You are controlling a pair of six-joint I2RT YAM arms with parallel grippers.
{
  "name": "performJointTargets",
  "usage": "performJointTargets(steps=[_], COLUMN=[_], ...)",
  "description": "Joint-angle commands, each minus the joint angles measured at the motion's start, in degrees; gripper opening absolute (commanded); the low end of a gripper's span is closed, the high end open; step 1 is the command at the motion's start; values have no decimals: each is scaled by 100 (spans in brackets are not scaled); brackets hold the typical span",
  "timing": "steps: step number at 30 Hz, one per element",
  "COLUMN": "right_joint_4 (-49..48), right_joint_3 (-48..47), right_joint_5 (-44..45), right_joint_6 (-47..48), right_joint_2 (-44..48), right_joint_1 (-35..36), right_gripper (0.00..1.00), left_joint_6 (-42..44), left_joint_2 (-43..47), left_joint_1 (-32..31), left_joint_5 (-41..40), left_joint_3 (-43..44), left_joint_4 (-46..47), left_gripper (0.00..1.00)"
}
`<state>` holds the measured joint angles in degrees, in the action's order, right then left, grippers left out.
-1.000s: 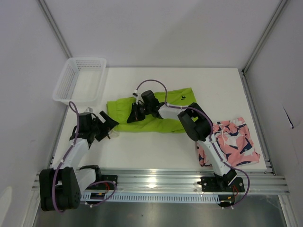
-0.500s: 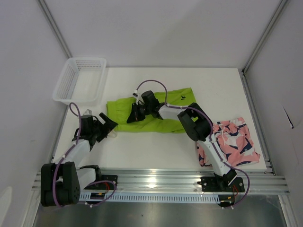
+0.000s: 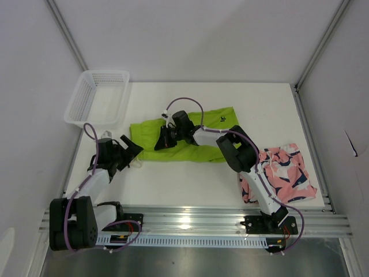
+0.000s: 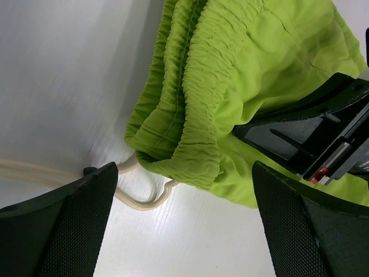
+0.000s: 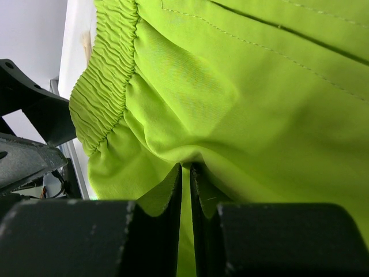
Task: Fold and stack the shorts
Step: Fold the shorts
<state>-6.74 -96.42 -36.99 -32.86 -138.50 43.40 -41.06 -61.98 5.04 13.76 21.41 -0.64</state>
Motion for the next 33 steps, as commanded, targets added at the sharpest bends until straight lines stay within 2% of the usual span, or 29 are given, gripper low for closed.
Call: performJointTargets(steps=[1, 13, 18, 33], right_joint_4=[121, 112, 129, 542], right_joint_3=[124, 132, 124, -201], right_joint_5=[17, -45, -36, 34], right_joint_6=[104, 96, 87, 122], right_joint_2=[68, 77, 42, -222], right_joint_1=[64, 64, 64, 64], right_gripper=[14, 14, 13, 14], left_joint_6=[10, 89, -104, -429], left_joint_2=[-244, -1378, -1888, -1590], left_joint_1=[-12, -20, -12, -20], left_joint_5=[144, 224, 794, 1182], left_joint_3=[250, 180, 48, -593], left_joint_4=[310, 1241, 1812, 2639], left_gripper=[99, 98, 95, 92])
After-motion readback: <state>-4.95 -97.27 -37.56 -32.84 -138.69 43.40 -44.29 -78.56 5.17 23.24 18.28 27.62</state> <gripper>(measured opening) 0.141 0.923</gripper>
